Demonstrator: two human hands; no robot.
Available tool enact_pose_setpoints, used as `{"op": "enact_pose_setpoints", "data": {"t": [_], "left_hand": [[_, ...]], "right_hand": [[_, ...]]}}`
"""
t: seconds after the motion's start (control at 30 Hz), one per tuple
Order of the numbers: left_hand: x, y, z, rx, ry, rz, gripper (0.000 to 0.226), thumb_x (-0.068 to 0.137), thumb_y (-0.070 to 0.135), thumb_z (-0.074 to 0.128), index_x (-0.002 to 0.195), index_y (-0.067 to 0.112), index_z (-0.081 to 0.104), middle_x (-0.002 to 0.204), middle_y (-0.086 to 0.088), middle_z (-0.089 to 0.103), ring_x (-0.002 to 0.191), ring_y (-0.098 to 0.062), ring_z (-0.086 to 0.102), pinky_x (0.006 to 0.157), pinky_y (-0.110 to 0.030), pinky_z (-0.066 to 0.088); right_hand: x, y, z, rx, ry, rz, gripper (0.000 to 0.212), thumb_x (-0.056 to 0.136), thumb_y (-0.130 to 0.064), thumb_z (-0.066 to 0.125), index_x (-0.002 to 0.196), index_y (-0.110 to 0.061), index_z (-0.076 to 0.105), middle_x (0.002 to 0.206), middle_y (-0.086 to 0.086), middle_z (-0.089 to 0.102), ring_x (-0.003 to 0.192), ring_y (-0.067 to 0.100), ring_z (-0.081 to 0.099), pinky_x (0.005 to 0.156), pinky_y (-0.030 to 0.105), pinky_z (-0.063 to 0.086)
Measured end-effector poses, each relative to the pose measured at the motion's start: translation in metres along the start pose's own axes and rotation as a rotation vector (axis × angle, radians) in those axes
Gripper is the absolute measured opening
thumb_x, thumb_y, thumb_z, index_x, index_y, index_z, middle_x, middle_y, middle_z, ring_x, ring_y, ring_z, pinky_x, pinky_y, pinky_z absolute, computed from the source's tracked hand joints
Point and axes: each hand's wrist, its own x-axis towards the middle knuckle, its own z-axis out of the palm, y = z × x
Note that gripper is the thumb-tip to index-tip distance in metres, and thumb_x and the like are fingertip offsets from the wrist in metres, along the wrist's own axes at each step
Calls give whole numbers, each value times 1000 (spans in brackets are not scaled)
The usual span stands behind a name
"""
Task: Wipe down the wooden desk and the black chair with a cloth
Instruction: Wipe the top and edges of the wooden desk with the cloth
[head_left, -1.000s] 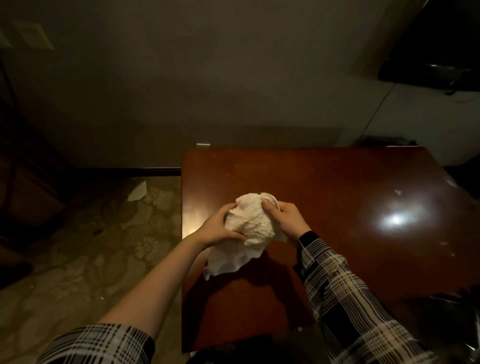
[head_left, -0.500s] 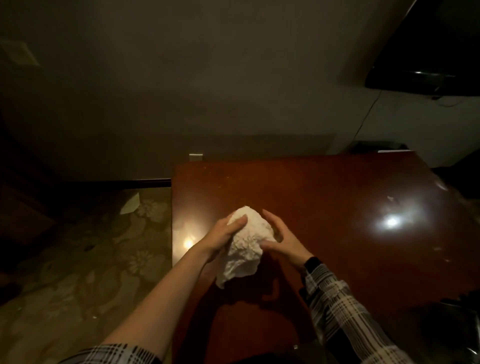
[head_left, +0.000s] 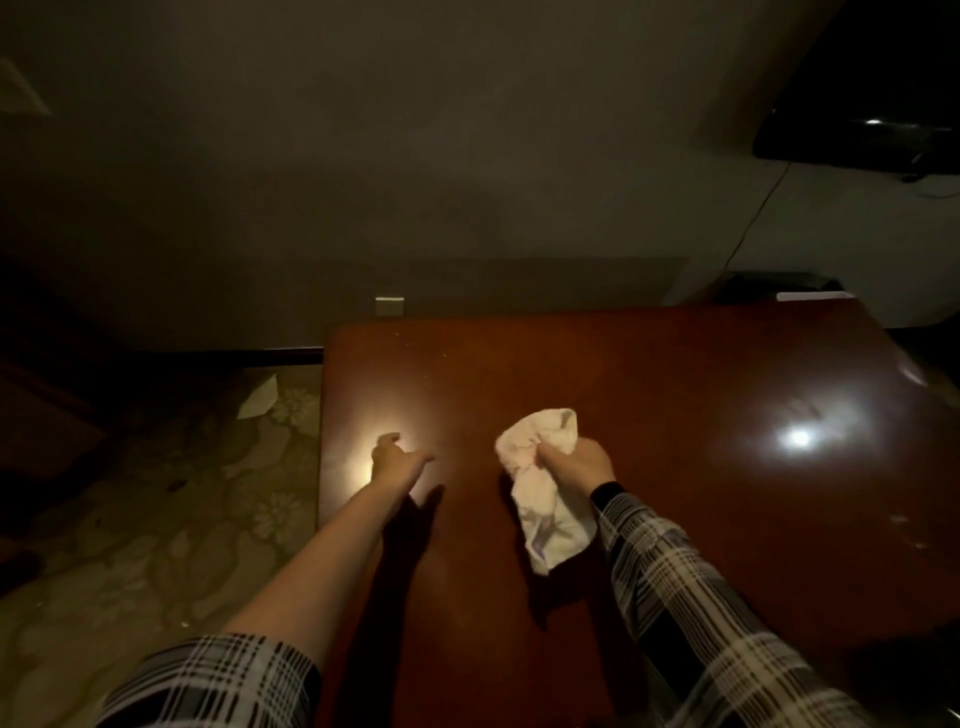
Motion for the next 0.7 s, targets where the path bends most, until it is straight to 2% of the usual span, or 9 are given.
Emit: {"op": "enact_pose_setpoints", "data": {"t": [0.07, 0.17, 0.2, 0.27, 0.37, 0.43, 0.5, 0.57, 0.7], "left_hand": [[11, -5, -6, 199, 86, -27, 97, 68, 19, 83, 144, 11, 23, 149, -17, 23, 135, -32, 30, 110, -42, 29], [29, -4, -7, 438, 103, 3, 121, 63, 25, 86, 149, 18, 2, 156, -13, -9, 145, -28, -5, 117, -43, 6], [38, -2, -5, 501, 107, -11, 125, 62, 29, 87, 150, 18, -3, 156, -14, -15, 144, -27, -13, 116, -42, 0], [55, 2, -1, 566, 121, -58, 135, 59, 36, 88, 149, 18, -11, 153, -16, -25, 141, -28, -23, 114, -41, -8], [72, 9, 4, 655, 122, -151, 148, 53, 47, 88, 145, 16, -23, 149, -18, -33, 138, -30, -30, 113, -43, -12], [80, 15, 5, 728, 134, -198, 153, 50, 52, 87, 142, 12, -29, 147, -21, -34, 137, -33, -31, 112, -45, -13], [88, 20, 5, 770, 149, -250, 161, 44, 56, 87, 139, 11, -35, 145, -23, -37, 135, -36, -32, 111, -49, -15], [97, 28, 4, 782, 128, -319, 168, 38, 54, 89, 134, 11, -41, 141, -26, -41, 132, -39, -35, 109, -52, -16], [116, 58, 9, 700, 105, -439, 165, 41, 51, 89, 135, 13, -41, 139, -27, -43, 131, -46, -33, 108, -57, -13]], "right_hand": [[22, -9, -8, -154, 174, -52, 37, 85, -29, 65, 114, -8, 54, 108, 11, 64, 96, 28, 62, 75, 31, 47], [58, -20, -8, -328, 342, -128, 67, 84, -31, 68, 139, -17, 32, 118, 11, 62, 106, 31, 60, 82, 35, 46], [70, -19, -2, -384, 346, -181, 75, 83, -30, 69, 144, -24, 25, 123, 10, 59, 110, 30, 58, 86, 39, 46], [89, -9, 22, -567, 232, -323, 79, 84, -26, 66, 148, -34, 18, 143, 7, 42, 129, 29, 42, 98, 44, 42], [90, 19, 70, -801, 85, -474, 70, 92, -31, 52, 149, -36, 14, 159, 5, 7, 146, 28, 5, 115, 48, 17], [83, 30, 88, -734, 146, -534, 61, 93, -36, 51, 147, -37, 24, 159, 5, 7, 146, 30, 4, 115, 50, 8], [89, 33, 91, -708, 195, -577, 55, 93, -34, 54, 144, -38, 33, 158, 6, 14, 145, 31, 10, 114, 54, 14], [107, 27, 86, -739, 159, -573, 57, 93, -26, 54, 143, -41, 32, 158, 6, 14, 145, 29, 10, 112, 54, 20], [169, -20, 81, -773, 150, -571, 57, 96, -22, 46, 145, -44, 25, 160, 3, 5, 146, 25, 0, 113, 47, 14]]}}
